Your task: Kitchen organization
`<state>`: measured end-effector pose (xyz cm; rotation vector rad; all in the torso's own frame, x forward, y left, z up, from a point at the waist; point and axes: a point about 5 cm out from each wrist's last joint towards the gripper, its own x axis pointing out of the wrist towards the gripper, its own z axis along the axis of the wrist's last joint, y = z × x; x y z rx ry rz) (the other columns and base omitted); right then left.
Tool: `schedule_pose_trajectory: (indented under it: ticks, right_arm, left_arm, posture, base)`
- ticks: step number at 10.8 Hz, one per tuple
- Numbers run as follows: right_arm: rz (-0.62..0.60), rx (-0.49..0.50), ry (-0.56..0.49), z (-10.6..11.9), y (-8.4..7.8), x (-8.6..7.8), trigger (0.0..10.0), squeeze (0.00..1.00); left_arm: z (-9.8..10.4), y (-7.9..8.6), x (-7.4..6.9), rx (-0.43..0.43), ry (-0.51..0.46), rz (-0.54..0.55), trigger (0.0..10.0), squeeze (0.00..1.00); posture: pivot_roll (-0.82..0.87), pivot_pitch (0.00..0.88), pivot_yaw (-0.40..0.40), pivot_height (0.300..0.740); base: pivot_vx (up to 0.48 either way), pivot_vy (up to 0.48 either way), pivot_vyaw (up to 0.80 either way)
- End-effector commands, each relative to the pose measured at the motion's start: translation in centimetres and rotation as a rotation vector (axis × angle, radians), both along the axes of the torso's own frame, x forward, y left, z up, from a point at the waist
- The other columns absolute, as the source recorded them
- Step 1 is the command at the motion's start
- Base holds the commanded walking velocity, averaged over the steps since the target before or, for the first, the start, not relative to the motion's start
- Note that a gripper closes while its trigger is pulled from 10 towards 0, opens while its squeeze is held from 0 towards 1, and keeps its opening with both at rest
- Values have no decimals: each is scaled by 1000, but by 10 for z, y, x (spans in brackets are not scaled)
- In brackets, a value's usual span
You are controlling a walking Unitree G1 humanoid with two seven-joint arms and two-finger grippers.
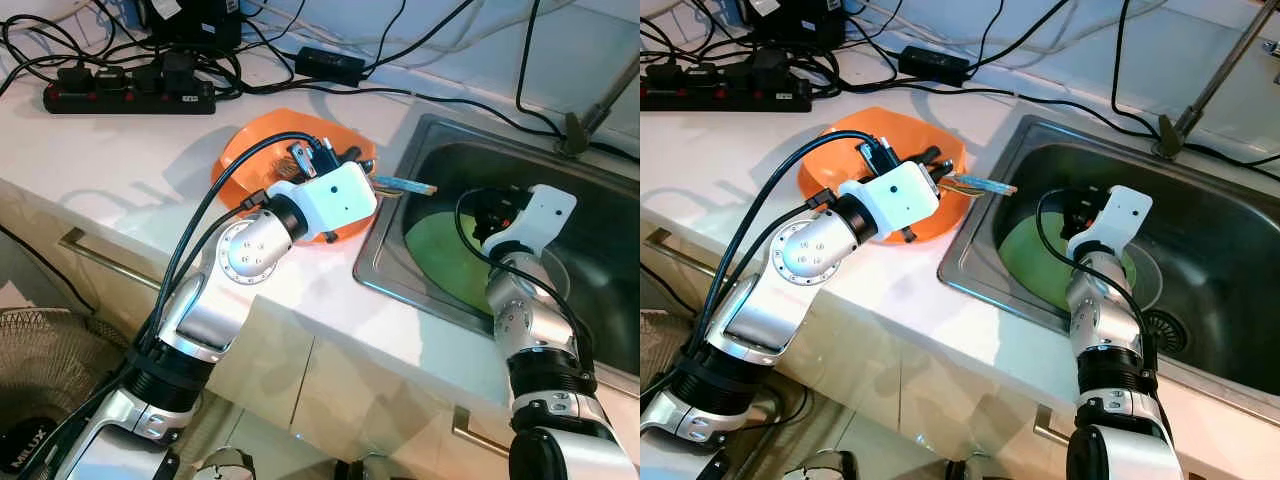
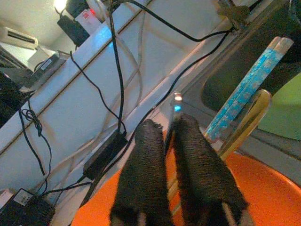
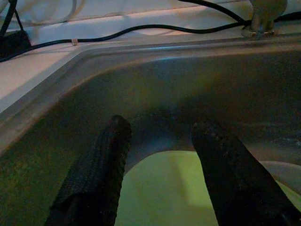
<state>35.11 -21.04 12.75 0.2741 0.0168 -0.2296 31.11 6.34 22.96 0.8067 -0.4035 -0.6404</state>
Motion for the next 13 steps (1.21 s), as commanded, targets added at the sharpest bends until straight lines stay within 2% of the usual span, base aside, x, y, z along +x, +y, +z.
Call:
schedule_pose_trajectory:
  ticks: [1, 5, 7, 8, 9, 10, 11, 12, 13]
  right_arm:
    - [-17, 5, -3, 0, -3, 0, 10000, 0]
    - [-14, 5, -2, 1, -3, 1, 10000, 0]
    - [-11, 7, -3, 1, -1, 2, 10000, 0]
    - [-10, 7, -3, 1, -1, 2, 10000, 0]
    - [-8, 7, -2, 1, -1, 2, 10000, 0]
    - [-5, 8, -3, 1, 0, 3, 10000, 0]
    - [-3, 8, -3, 1, 0, 3, 10000, 0]
    - [-4, 9, -3, 1, 0, 3, 10000, 0]
    - [-4, 8, -3, 1, 0, 3, 10000, 0]
  left_arm:
    - [2, -1, -1, -19, -6, -6, 0, 0]
    - [20, 18, 9, -19, -54, 66, 0, 0]
    - [41, 27, 11, 19, -119, 99, 0, 0]
    - [52, 30, 12, 13, -137, 108, 0, 0]
    - [63, 32, 12, -52, -85, 102, 0, 0]
    - [62, 28, 9, -118, 4, 47, 3725, 0]
    - [60, 26, 7, -157, 54, 25, 10000, 0]
    - [65, 25, 4, -204, 80, -6, 10000, 0]
    - [76, 27, 4, -250, 65, -10, 10000, 0]
  posture:
    - [43, 66, -120, 740]
    - [44, 67, -123, 740]
    - [44, 67, -123, 740]
    - [48, 65, -126, 740]
    - [51, 63, -128, 740]
    - [53, 63, -128, 740]
    - [52, 62, -127, 740]
    - [51, 61, -126, 740]
    - [51, 60, -126, 740]
  base:
    - [0, 0, 0]
    - [0, 0, 0]
    - [0, 0, 0]
    - [0, 0, 0]
    - [0, 0, 0]
    - [0, 0, 0]
    - [0, 0, 0]
    - [0, 0, 0]
    - [0, 0, 0]
